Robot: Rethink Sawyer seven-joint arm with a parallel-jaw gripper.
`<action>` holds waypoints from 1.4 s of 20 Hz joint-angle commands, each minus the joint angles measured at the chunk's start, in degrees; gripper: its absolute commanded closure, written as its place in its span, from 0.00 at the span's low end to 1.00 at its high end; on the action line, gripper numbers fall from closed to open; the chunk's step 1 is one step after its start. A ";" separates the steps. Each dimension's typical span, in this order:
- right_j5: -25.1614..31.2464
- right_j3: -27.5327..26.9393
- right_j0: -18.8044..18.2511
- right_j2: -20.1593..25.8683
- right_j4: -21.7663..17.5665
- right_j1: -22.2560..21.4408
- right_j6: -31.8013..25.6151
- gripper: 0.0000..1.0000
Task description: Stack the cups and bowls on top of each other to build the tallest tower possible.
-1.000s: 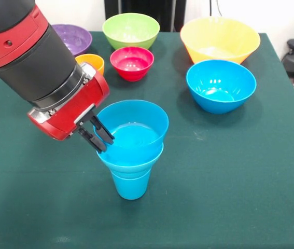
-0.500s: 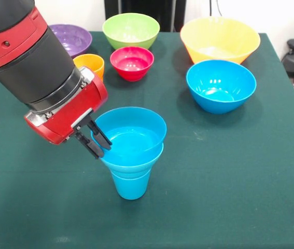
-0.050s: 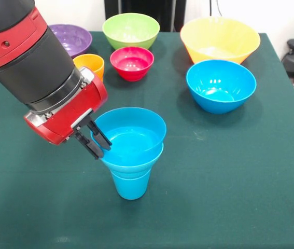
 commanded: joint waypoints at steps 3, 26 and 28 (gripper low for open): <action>-1.12 0.78 2.73 -3.95 -0.43 0.06 6.28 0.00; 3.92 0.62 3.87 -4.19 5.86 -10.48 13.90 0.00; 3.30 0.13 3.86 -4.39 5.59 -11.84 12.61 0.00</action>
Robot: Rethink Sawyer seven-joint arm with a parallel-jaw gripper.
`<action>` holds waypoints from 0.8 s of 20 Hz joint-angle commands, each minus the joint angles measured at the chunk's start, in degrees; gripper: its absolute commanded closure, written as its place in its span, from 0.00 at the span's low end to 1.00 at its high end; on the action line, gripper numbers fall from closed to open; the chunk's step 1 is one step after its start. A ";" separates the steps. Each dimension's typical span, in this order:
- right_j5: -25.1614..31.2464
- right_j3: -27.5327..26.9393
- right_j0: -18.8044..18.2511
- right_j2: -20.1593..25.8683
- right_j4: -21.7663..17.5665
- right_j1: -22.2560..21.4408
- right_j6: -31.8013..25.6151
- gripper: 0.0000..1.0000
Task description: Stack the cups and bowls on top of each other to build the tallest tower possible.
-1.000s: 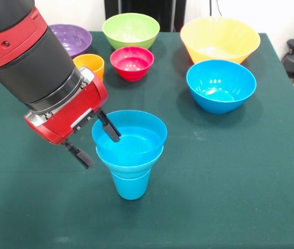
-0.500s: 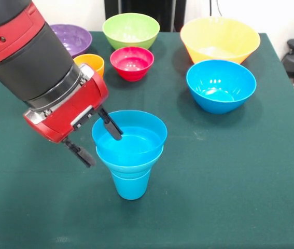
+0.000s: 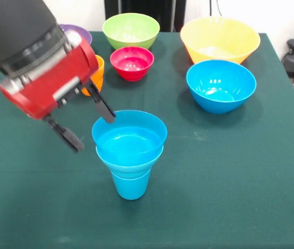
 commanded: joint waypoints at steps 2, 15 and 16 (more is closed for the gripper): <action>1.44 0.83 3.04 -4.18 0.38 -8.63 10.75 0.00; -9.41 22.27 0.10 -8.31 3.31 -23.41 17.50 0.00; -11.11 24.49 0.06 -8.83 3.45 -24.73 18.03 0.00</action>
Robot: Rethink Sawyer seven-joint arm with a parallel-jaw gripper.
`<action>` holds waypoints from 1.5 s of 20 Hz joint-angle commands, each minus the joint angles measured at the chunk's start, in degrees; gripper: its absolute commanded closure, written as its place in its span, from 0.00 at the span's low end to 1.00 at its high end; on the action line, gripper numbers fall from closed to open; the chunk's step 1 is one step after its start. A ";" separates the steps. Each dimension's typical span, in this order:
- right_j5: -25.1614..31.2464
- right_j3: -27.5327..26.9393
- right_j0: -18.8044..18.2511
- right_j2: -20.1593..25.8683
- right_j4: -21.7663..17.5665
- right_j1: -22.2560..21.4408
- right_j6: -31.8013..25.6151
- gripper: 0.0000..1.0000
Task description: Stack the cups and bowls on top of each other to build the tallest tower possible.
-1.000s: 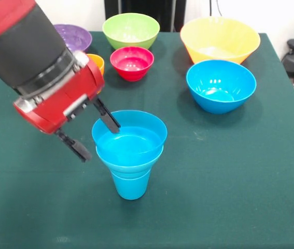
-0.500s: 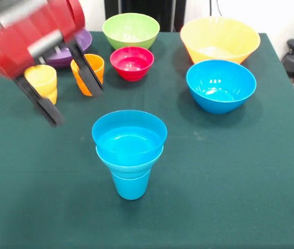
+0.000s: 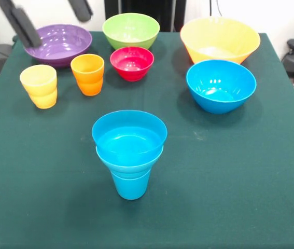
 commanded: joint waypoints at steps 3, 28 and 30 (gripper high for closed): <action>-12.11 21.91 0.97 -7.70 0.34 -11.44 19.14 0.00; -37.31 52.75 3.32 -9.93 -1.74 -22.63 29.05 0.00; -39.71 54.55 3.31 -10.40 -1.93 -22.77 29.80 0.00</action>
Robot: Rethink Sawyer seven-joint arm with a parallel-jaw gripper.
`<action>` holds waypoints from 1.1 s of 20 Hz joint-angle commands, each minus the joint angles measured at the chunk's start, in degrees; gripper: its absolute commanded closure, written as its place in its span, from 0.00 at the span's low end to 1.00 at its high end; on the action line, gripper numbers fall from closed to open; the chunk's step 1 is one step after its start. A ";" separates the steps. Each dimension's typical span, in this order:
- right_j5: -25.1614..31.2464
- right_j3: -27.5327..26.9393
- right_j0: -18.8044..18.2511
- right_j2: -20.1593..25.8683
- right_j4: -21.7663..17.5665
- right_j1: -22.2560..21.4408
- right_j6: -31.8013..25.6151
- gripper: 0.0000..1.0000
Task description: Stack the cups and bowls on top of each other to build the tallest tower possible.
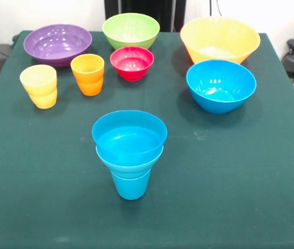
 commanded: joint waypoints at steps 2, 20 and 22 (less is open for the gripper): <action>-9.55 14.29 2.10 -5.39 -3.61 0.22 13.04 0.00; -27.89 22.32 1.26 -11.88 -6.20 6.20 15.59 0.00; -29.43 22.17 2.09 -13.28 -6.56 7.34 16.15 0.00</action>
